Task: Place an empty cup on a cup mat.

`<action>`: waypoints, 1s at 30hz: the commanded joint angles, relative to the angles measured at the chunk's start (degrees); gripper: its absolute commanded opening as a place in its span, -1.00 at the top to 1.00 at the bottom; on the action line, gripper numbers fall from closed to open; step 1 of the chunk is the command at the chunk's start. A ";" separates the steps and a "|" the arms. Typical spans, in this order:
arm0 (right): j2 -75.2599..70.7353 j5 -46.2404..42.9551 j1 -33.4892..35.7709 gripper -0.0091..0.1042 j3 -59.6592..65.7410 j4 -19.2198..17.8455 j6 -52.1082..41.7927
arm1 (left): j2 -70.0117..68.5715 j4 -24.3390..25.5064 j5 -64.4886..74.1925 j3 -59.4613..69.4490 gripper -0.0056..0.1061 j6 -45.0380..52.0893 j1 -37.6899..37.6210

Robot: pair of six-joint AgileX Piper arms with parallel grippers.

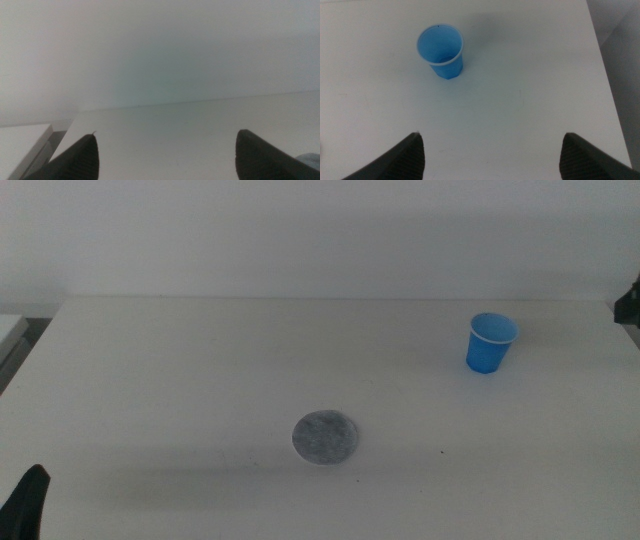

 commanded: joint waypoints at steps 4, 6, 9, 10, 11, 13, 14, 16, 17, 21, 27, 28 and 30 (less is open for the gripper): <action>3.40 -3.13 -0.25 -0.68 -1.81 0.32 -0.20 | -0.21 -0.18 -0.29 -0.02 -0.78 -0.16 -0.19; 5.33 -2.73 -0.25 -0.68 -3.76 0.47 -0.42 | -0.21 -0.18 -0.29 -0.02 -0.78 -0.16 -0.19; 10.15 -0.34 -0.25 -0.68 -8.87 0.91 -0.67 | -0.21 -0.18 -0.29 -0.02 -0.78 -0.16 -0.19; 12.03 0.64 -0.25 -0.68 -10.88 1.32 -0.90 | -0.21 -0.18 -0.29 -0.02 -0.78 -0.16 -0.19; 13.98 1.69 -0.25 -0.68 -12.90 1.64 -0.90 | -0.21 -0.18 -0.29 -0.02 -0.78 -0.16 -0.19; 17.54 3.54 -0.25 -0.68 -16.46 2.35 -0.90 | -0.21 -0.18 -0.29 -0.02 -0.78 -0.16 -0.19; 19.56 4.43 -0.25 -0.68 -18.35 2.66 -0.90 | -0.21 -0.18 -0.29 -0.02 -0.78 -0.16 -0.19; 23.12 5.24 -0.25 -0.68 -21.46 3.03 -0.90 | -0.21 -0.18 -0.29 -0.02 -0.78 -0.16 -0.19; 25.01 5.54 -0.25 -0.68 -23.03 3.19 -0.97 | -0.21 -0.18 -0.29 -0.02 -0.78 -0.16 -0.19; 31.92 5.75 -0.25 -0.65 -28.44 3.42 -1.75 | -0.21 -0.18 -0.29 -0.02 -0.78 -0.16 -0.19; 41.14 5.63 -0.13 -0.55 -35.10 4.40 -1.91 | -0.21 -0.18 -0.29 -0.02 -0.78 -0.16 -0.19; 42.47 5.63 -0.14 -0.55 -35.86 5.00 -2.22 | -0.21 -0.18 -0.29 -0.02 -0.78 -0.16 -0.19; 44.80 5.40 -0.14 -0.55 -36.87 7.07 -3.90 | -0.21 -0.18 -0.29 -0.02 -0.78 -0.16 -0.19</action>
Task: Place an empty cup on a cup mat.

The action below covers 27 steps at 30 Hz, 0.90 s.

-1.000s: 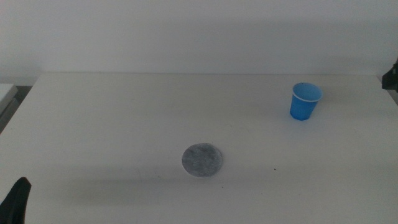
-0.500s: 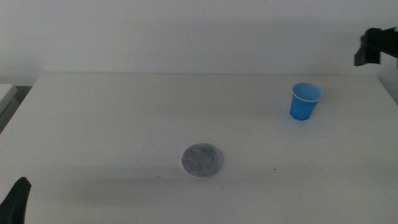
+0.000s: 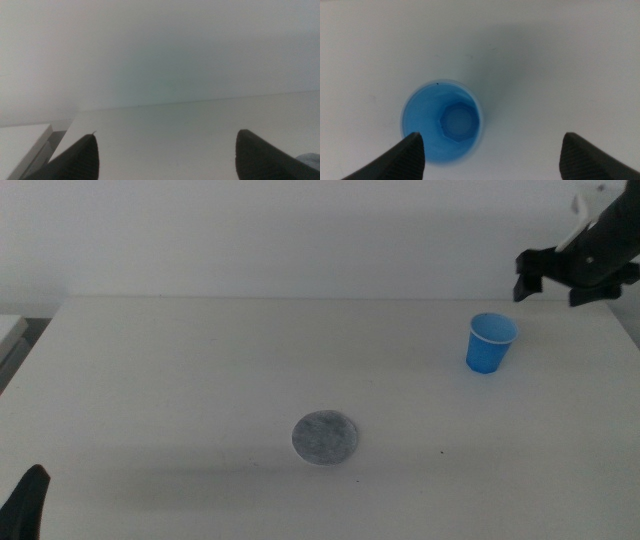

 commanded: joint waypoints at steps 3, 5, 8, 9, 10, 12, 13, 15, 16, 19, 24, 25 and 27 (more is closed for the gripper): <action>4.10 -2.41 -0.14 -0.55 -1.39 3.84 -2.38 | -0.21 -0.18 -0.29 -0.02 -0.78 -0.16 -0.19; 5.98 -4.04 -0.14 -0.55 -1.39 4.88 -2.38 | -0.21 -0.18 -0.29 -0.02 -0.78 -0.16 -0.19; 8.42 -5.00 -0.14 -0.50 -1.39 5.79 -2.38 | -0.21 -0.18 -0.29 -0.02 -0.78 -0.16 -0.19; 9.13 -5.00 -0.14 -0.45 -1.39 5.79 -2.38 | -0.21 -0.18 -0.29 -0.02 -0.78 -0.16 -0.19; 9.80 -5.00 -0.14 -0.37 -1.39 5.90 -2.38 | -0.21 -0.18 -0.29 -0.02 -0.78 -0.16 -0.19; 10.56 -5.28 -0.14 -0.13 -1.39 6.35 -2.38 | -0.21 -0.18 -0.29 -0.02 -0.78 -0.16 -0.19; 10.93 -5.81 -0.14 0.04 -1.39 6.60 -2.38 | -0.21 -0.18 -0.29 -0.02 -0.78 -0.16 -0.19; 11.11 -6.36 -0.14 0.39 -1.49 6.96 -2.38 | -0.21 -0.18 -0.29 -0.02 -0.78 -0.16 -0.19; 11.11 -6.07 -0.14 0.64 -1.85 6.96 -2.38 | -0.21 -0.18 -0.29 -0.02 -0.78 -0.16 -0.19; 9.65 -4.44 0.52 0.87 -3.33 6.96 -2.54 | -0.21 -0.18 -0.29 -0.02 -0.78 -0.16 -0.19; 4.75 -3.24 4.03 0.87 -3.86 6.96 -2.54 | -0.21 -0.18 -0.29 -0.02 -0.78 -0.16 -0.19; 3.76 -2.92 5.15 0.87 -3.86 6.96 -2.54 | -0.21 -0.18 -0.29 -0.02 -0.78 -0.16 -0.19; 2.12 -1.91 7.85 0.87 -3.86 6.96 -2.54 | -0.21 -0.18 -0.29 -0.02 -0.78 -0.16 -0.19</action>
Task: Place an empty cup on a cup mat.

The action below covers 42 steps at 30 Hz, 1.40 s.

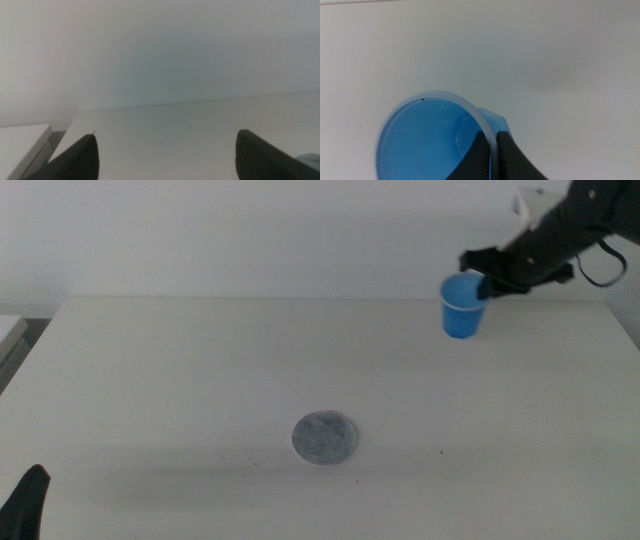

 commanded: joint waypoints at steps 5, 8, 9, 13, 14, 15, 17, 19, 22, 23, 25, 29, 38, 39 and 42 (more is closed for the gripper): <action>-3.78 4.45 9.32 0.87 -0.51 0.10 1.39 | -0.21 -0.18 -0.29 -0.02 -0.78 -0.16 -0.19; -3.78 4.68 13.91 0.87 -0.51 0.10 1.39 | -0.21 -0.18 -0.29 -0.02 -0.78 -0.16 -0.19; -3.78 4.68 15.46 0.87 -0.51 -0.17 1.39 | -0.21 -0.18 -0.29 -0.02 -0.78 -0.16 -0.19; -3.78 4.68 20.16 0.87 -0.51 -1.05 1.79 | -0.21 -0.18 -0.29 -0.02 -0.78 -0.16 -0.19; -3.78 4.68 21.08 0.87 -0.51 -1.31 2.07 | -0.21 -0.18 -0.29 -0.02 -0.78 -0.16 -0.19; -3.78 4.83 21.74 0.87 -0.51 -1.31 2.29 | -0.21 -0.18 -0.29 -0.02 -0.78 -0.16 -0.19; -3.78 5.28 22.55 0.87 -0.51 -1.31 2.87 | -0.21 -0.18 -0.29 -0.02 -0.78 -0.16 -0.19; -3.78 6.09 22.99 0.87 -0.51 -1.20 2.84 | -0.21 -0.18 -0.29 -0.02 -0.78 -0.16 -0.19; -3.78 7.68 23.36 0.87 -0.51 -1.08 3.24 | -0.21 -0.18 -0.29 -0.02 -0.78 -0.16 -0.19; -3.51 8.06 23.55 0.87 -0.51 -0.93 3.24 | -0.21 -0.18 -0.29 -0.02 -0.78 -0.16 -0.19; -3.11 8.80 23.53 0.87 -0.51 -0.93 3.24 | -0.21 -0.18 -0.29 -0.02 -0.78 -0.16 -0.19; -1.65 10.31 23.94 0.87 -0.51 -0.63 3.24 | -0.21 -0.18 -0.29 -0.02 -0.78 -0.16 -0.19; 2.63 10.23 24.59 0.87 -0.51 1.67 2.64 | -0.21 -0.18 -0.29 -0.02 -0.78 -0.16 -0.19; 3.10 10.23 24.69 0.87 -0.51 2.10 2.43 | -0.21 -0.18 -0.29 -0.02 -0.78 -0.16 -0.19; 4.43 10.10 24.80 0.87 -0.51 2.12 2.44 | -0.21 -0.18 -0.29 -0.02 -0.78 -0.16 -0.19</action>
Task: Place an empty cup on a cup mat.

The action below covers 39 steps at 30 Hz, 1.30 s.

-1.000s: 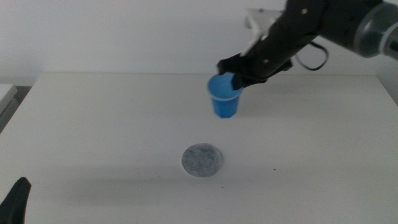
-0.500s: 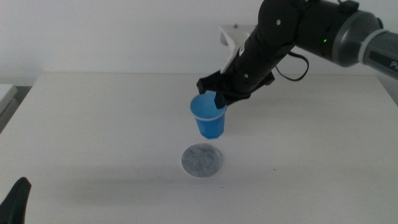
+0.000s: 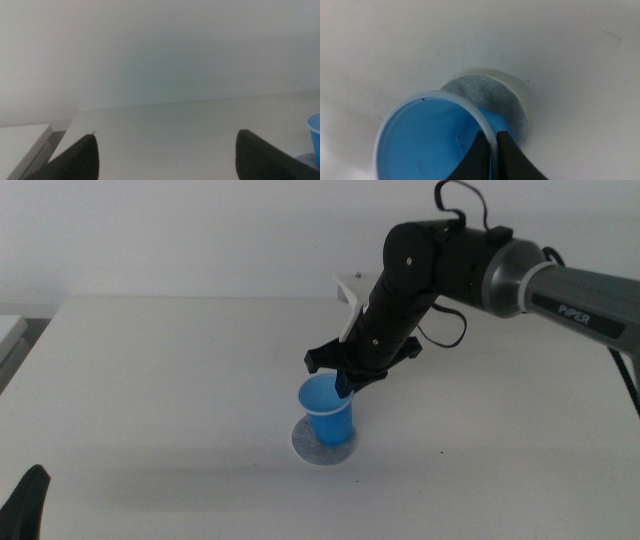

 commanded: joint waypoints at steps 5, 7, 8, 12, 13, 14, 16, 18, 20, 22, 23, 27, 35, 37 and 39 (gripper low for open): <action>1.86 -1.00 0.69 0.87 -0.27 0.14 -0.61 | -0.21 -0.18 -0.29 -0.02 -0.78 -0.16 -0.19; 2.18 -1.61 0.82 0.87 -0.27 0.01 -0.61 | -0.21 -0.18 -0.29 -0.02 -0.78 -0.16 -0.19; 2.27 -1.71 0.82 0.87 -0.27 0.01 -0.61 | -0.21 -0.18 -0.29 -0.02 -0.78 -0.16 -0.19; 2.27 -1.60 0.82 0.87 -0.27 0.01 -0.61 | -0.21 -0.18 -0.29 -0.02 -0.78 -0.16 -0.19; 2.27 -1.42 0.82 0.87 -0.27 0.01 -0.61 | -0.21 -0.18 -0.29 -0.02 -0.78 -0.16 -0.19; 2.27 -1.23 0.82 0.87 -0.27 0.01 -0.61 | -0.21 -0.18 -0.29 -0.02 -0.78 -0.16 -0.19; 2.10 -1.01 0.82 0.86 -0.27 0.01 -1.62 | -0.21 -0.18 -0.29 -0.02 -0.78 -0.16 -0.19; 1.70 -0.89 0.82 0.78 -0.27 0.01 -2.14 | -0.21 -0.18 -0.29 -0.02 -0.78 -0.16 -0.19; 0.87 -0.89 0.82 0.62 -0.27 -0.11 -2.14 | -0.21 -0.18 -0.29 -0.02 -0.78 -0.16 -0.19; -0.44 -1.13 0.82 0.41 -0.27 -0.35 -2.14 | -0.21 -0.18 -0.29 -0.02 -0.78 -0.16 -0.19; -1.19 -1.25 0.82 0.29 -0.27 -0.35 -2.14 | -0.21 -0.18 -0.29 -0.02 -0.78 -0.16 -0.19; -4.83 -1.25 0.82 -0.09 -0.27 -0.40 -2.88 | -0.21 -0.18 -0.29 -0.02 -0.78 -0.16 -0.19; -17.73 2.28 -2.42 -0.61 -0.27 -8.21 -5.12 | -0.21 -0.18 -0.29 -0.02 -0.78 -0.16 -0.19; -22.02 2.97 -4.96 -0.61 -0.27 -7.48 -7.28 | -0.21 -0.18 -0.29 -0.02 -0.78 -0.16 -0.19; -27.01 3.18 -7.99 -0.61 -0.15 -6.52 -8.95 | -0.21 -0.18 -0.29 -0.02 -0.78 -0.16 -0.19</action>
